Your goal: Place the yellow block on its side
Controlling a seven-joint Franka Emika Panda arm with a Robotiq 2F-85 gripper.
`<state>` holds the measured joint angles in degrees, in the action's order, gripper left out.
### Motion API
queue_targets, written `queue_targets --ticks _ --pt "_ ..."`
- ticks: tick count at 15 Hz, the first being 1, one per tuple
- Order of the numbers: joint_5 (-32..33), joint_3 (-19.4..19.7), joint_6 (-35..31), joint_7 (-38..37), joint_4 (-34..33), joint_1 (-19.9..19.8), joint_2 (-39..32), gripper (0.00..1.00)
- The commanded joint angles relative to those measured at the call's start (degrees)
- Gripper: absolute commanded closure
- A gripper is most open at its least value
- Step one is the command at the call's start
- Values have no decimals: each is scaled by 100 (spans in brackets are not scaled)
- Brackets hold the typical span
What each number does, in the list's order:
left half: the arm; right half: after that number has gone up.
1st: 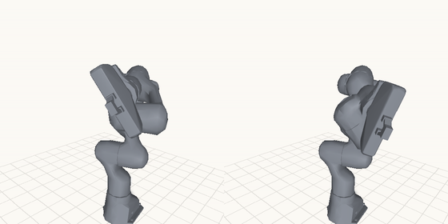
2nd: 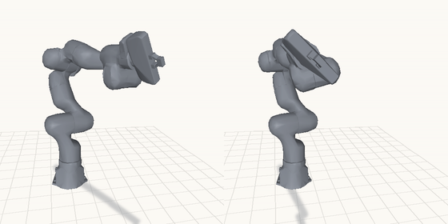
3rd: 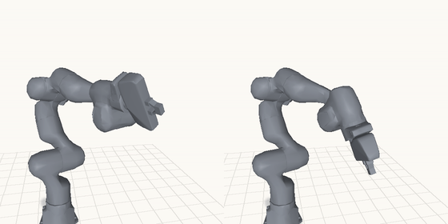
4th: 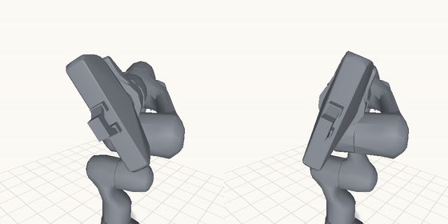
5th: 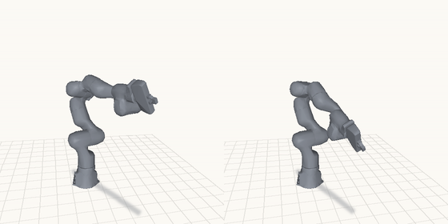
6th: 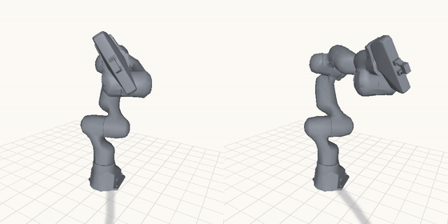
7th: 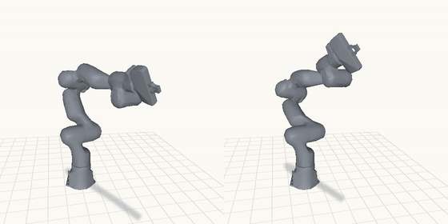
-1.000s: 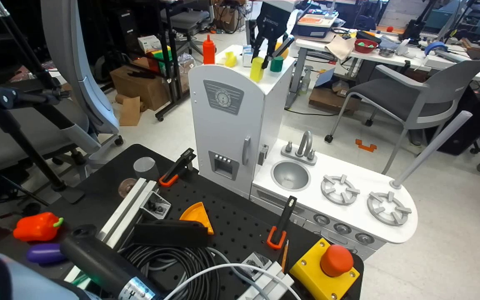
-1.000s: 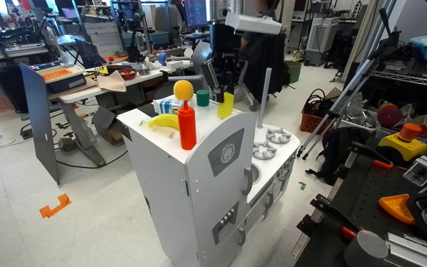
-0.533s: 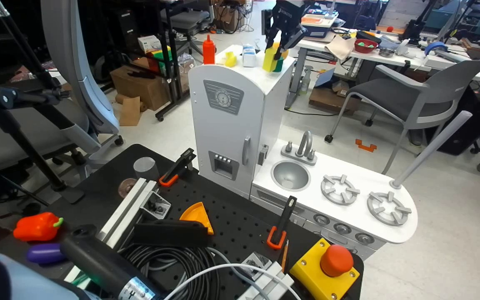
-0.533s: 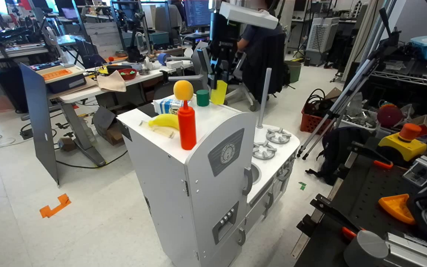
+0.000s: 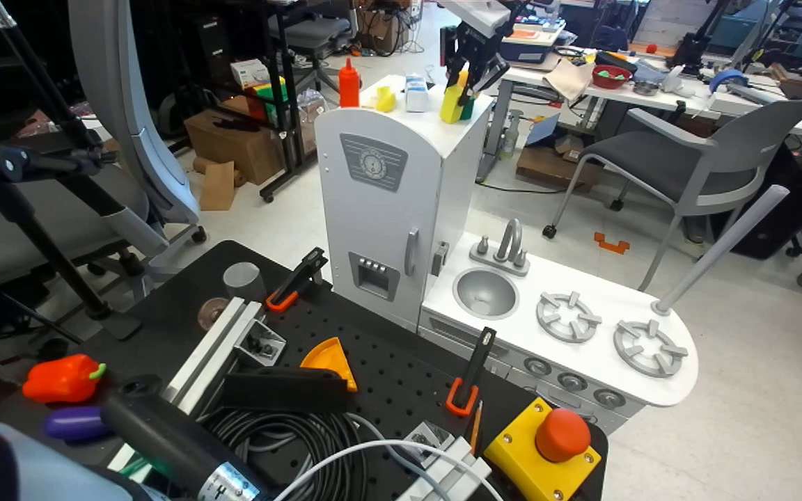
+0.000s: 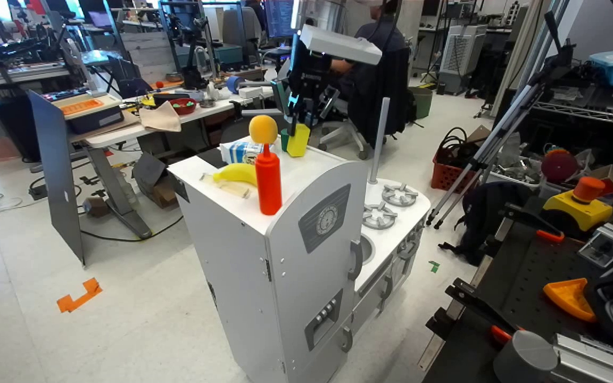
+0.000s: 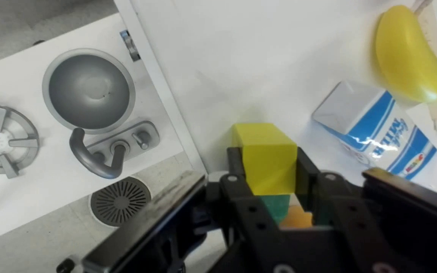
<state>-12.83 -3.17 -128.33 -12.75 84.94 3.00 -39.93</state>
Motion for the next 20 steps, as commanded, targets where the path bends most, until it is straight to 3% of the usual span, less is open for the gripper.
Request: queue_targets --ticks 1,8,9,10,16,20 --pt "191 37 -968 142 678 232 229 91" --pt "1012 194 -2444 196 2379 605 1058 91" --pt "1199 273 -2650 132 2636 672 1160 41" --pt "1431 394 -2780 45 2860 765 1262 39" --pt "3172 1577 -3902 -649 3980 1689 1402 0" --pt "3884 2380 -4358 -1236 4219 2392 1380 0"
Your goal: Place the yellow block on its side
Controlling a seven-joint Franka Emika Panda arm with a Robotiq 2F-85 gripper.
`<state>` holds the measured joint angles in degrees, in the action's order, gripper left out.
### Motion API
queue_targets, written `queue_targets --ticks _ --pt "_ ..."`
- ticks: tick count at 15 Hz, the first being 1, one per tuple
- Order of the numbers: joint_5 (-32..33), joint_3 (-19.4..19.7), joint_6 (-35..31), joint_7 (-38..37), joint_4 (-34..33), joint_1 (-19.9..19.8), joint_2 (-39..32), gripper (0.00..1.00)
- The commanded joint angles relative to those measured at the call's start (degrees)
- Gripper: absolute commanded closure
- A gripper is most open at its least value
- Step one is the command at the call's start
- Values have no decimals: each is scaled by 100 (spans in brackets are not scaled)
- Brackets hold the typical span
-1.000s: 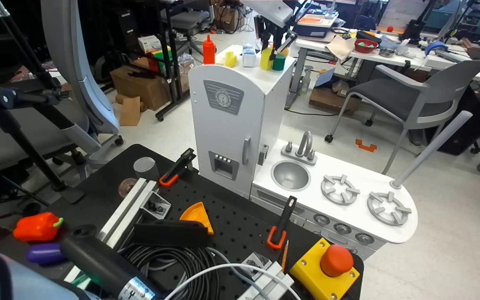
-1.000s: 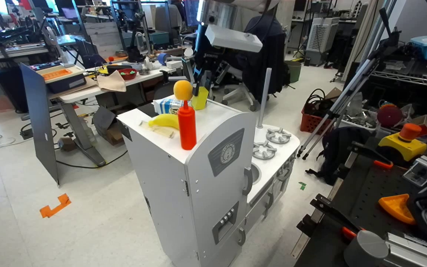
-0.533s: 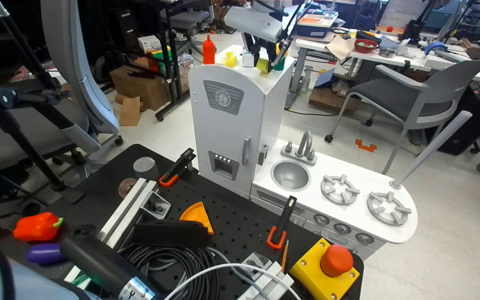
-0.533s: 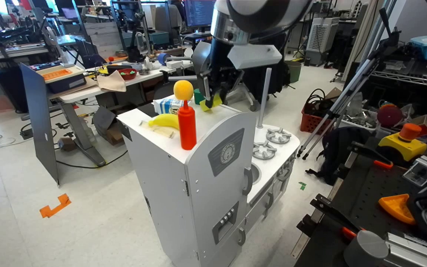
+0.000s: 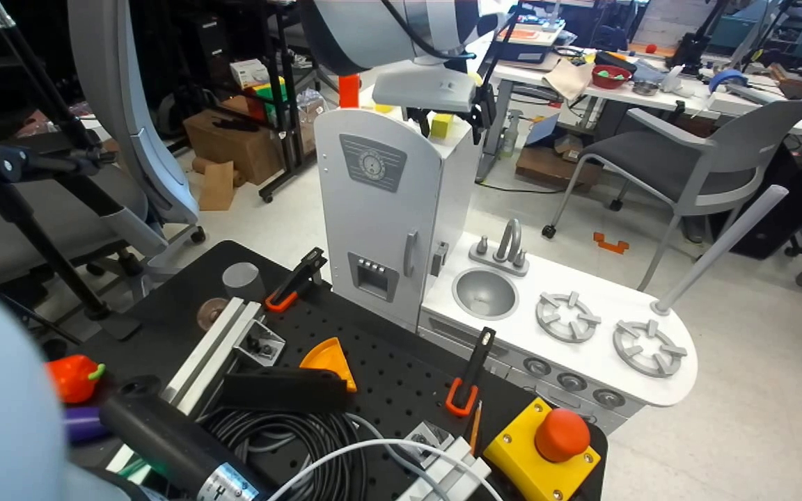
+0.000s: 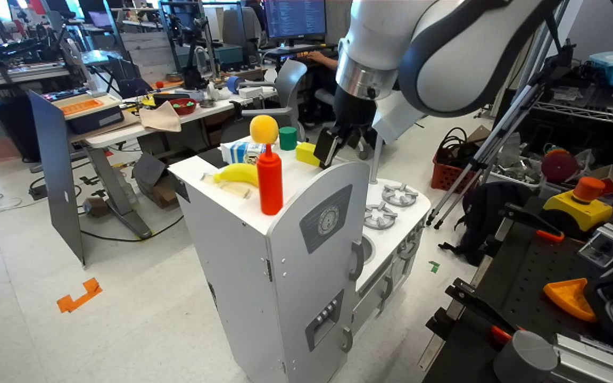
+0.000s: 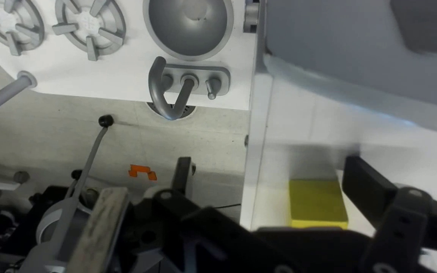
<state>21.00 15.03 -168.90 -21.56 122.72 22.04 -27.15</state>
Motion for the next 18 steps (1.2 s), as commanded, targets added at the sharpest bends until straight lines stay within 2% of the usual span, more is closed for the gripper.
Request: queue_targets --ticks 1,3,4,8,12,15,16,18 --pt "613 726 -398 -466 472 643 83 0" --pt "777 954 -651 -631 537 869 44 0" --pt "623 803 -617 -567 721 749 390 0" --pt "884 1284 -1267 -722 1261 1156 917 0" --pt "1256 2311 -1891 -937 1384 1943 1098 0" --pt "1180 3142 -2058 -1084 1419 2629 1083 0" --pt "1104 2638 -1798 -966 1256 2202 1007 0" --pt "1104 2960 -1802 -1025 1277 2480 1009 0"
